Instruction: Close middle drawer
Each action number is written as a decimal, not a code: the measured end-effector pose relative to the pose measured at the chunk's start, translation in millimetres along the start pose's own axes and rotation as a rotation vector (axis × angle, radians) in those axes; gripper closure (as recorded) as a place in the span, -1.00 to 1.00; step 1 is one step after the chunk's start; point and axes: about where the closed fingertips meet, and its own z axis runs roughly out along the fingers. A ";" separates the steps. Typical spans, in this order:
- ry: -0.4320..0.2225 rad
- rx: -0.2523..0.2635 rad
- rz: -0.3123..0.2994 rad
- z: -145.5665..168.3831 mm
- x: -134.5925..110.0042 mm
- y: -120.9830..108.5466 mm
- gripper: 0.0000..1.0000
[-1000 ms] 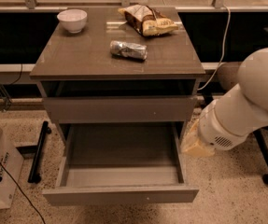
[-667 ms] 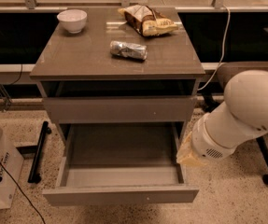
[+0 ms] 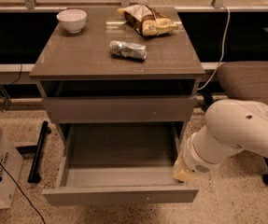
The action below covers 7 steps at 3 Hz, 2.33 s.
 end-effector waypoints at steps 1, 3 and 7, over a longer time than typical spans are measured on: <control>0.008 -0.056 0.027 59.0 26.0 -5.5 1.00; 0.006 -0.050 0.040 80.1 32.1 -9.6 1.00; -0.061 -0.219 0.127 206.4 63.3 -5.3 1.00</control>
Offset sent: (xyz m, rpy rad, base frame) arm 0.0069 -0.0136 -0.0990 0.0101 0.0975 -0.0203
